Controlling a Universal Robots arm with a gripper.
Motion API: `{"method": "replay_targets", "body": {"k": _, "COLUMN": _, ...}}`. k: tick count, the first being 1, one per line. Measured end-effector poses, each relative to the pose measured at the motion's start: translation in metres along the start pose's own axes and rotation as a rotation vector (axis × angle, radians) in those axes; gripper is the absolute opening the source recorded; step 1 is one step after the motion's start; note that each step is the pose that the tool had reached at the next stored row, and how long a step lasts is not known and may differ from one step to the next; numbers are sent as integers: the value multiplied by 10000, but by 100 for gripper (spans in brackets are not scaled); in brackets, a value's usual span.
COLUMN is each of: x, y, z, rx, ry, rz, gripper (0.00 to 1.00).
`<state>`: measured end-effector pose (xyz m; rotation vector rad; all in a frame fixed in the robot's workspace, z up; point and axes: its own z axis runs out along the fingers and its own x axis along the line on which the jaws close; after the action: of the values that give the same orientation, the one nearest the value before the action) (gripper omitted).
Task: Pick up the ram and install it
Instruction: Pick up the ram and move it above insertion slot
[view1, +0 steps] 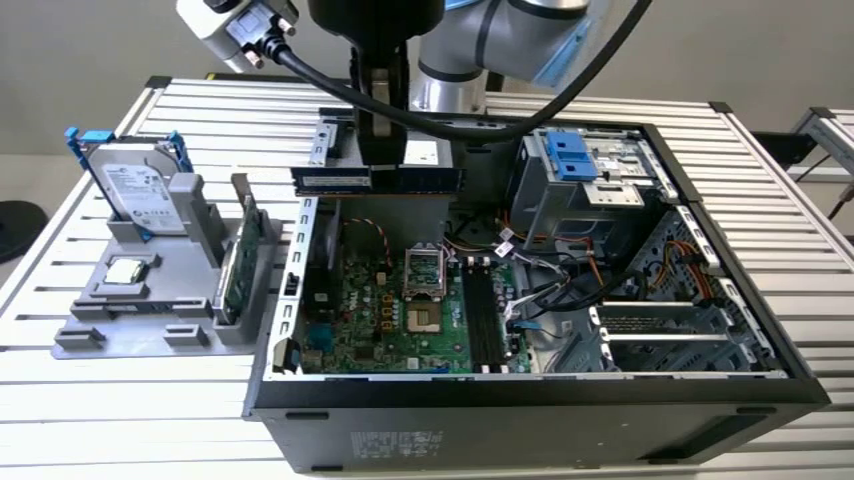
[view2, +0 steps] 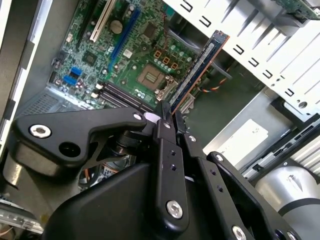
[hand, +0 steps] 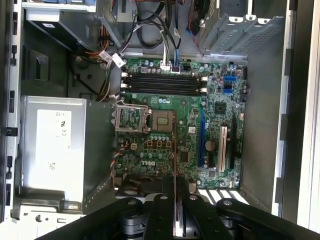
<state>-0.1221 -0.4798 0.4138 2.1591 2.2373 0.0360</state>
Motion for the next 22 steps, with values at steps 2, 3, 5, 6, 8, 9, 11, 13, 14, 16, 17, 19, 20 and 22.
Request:
{"method": "replay_targets", "body": {"k": 2, "x": -1, "y": 20, "z": 1, "rx": 0, "ry": 1, "rz": 0, "gripper": 0}}
{"method": "replay_targets", "body": {"k": 3, "x": -1, "y": 30, "z": 1, "rx": 0, "ry": -1, "rz": 0, "gripper": 0}}
{"method": "replay_targets", "body": {"k": 5, "x": -1, "y": 49, "z": 2, "rx": 0, "ry": -1, "rz": 0, "gripper": 0}}
{"method": "replay_targets", "body": {"k": 6, "x": -2, "y": 60, "z": 2, "rx": 0, "ry": 0, "rz": 0, "gripper": 0}}
{"method": "replay_targets", "body": {"k": 8, "x": -3, "y": 87, "z": 3, "rx": 1, "ry": 0, "rz": 1, "gripper": 0}}
{"method": "replay_targets", "body": {"k": 9, "x": -3, "y": 101, "z": 4, "rx": 0, "ry": 0, "rz": 1, "gripper": 0}}
{"method": "replay_targets", "body": {"k": 11, "x": -4, "y": 131, "z": 5, "rx": 0, "ry": 1, "rz": 0, "gripper": 0}}
{"method": "replay_targets", "body": {"k": 13, "x": -6, "y": 161, "z": 7, "rx": -1, "ry": 1, "rz": 0, "gripper": 0}}
{"method": "replay_targets", "body": {"k": 14, "x": -6, "y": 176, "z": 7, "rx": 0, "ry": 0, "rz": 0, "gripper": 0}}
{"method": "replay_targets", "body": {"k": 16, "x": -7, "y": 207, "z": 8, "rx": 0, "ry": 0, "rz": 1, "gripper": 0}}
{"method": "replay_targets", "body": {"k": 17, "x": -8, "y": 223, "z": 9, "rx": 0, "ry": 0, "rz": 0, "gripper": 0}}
{"method": "replay_targets", "body": {"k": 19, "x": -9, "y": 254, "z": 10, "rx": 0, "ry": 0, "rz": 0, "gripper": 0}}
{"method": "replay_targets", "body": {"k": 20, "x": -9, "y": 270, "z": 11, "rx": 0, "ry": 0, "rz": 1, "gripper": 0}}
{"method": "replay_targets", "body": {"k": 22, "x": -10, "y": 301, "z": 12, "rx": 0, "ry": 1, "rz": 0, "gripper": 0}}
